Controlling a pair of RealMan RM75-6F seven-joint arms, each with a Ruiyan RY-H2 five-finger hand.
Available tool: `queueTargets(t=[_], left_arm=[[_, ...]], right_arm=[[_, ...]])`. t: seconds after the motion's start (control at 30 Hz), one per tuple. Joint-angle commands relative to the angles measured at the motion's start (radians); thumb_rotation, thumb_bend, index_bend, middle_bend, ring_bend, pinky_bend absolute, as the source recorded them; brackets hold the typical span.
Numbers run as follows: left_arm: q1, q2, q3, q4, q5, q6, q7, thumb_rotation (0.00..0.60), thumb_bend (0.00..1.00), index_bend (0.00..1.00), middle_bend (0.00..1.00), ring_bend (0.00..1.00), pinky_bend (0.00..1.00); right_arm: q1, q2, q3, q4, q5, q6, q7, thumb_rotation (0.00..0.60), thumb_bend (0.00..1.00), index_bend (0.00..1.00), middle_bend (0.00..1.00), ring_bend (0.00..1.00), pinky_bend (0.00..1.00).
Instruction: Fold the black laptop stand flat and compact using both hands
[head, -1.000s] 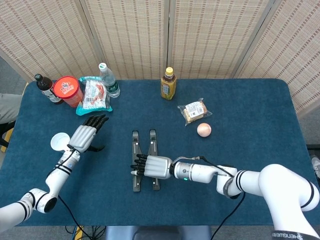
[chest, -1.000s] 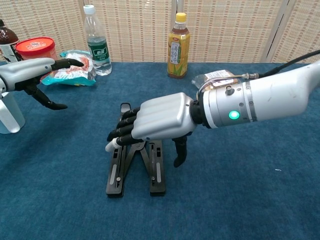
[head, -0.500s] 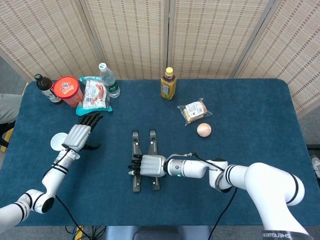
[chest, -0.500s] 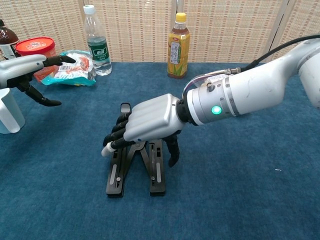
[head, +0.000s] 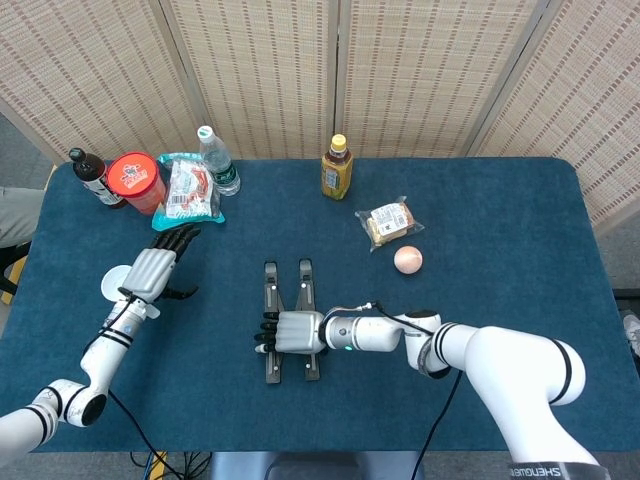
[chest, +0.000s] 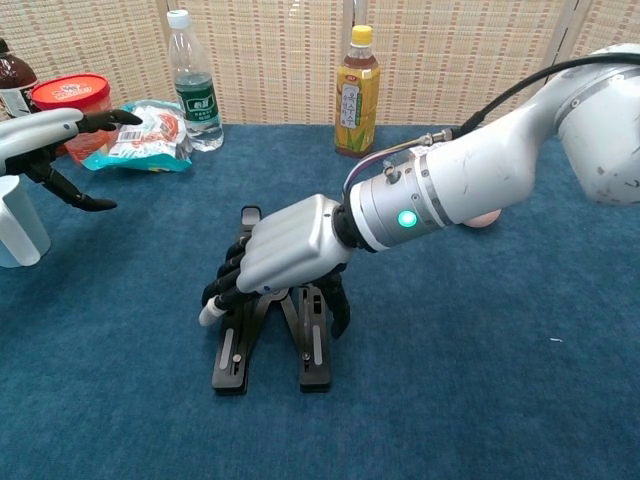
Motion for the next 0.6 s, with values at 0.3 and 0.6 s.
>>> queueTargets(t=[0.3,0.6], left_arm=[[0.002,-0.004,-0.004,0.008,0.005,0.001,-0.011,0.6,0.18,0.0,0.0,0.0,0.0],[0.005,-0.007,-0.006,0.014,0.01,0.003,-0.019,0.6,0.18,0.0,0.0,0.0,0.0]], right_arm=[[0.03,-0.017,-0.018,0.023,0.007,-0.015,0.02,0.6,0.0,0.0,0.0,0.0,0.0],[0.042,-0.037,-0.035,0.048,0.011,-0.011,0.037,0.6,0.0,0.0,0.0,0.0,0.0]])
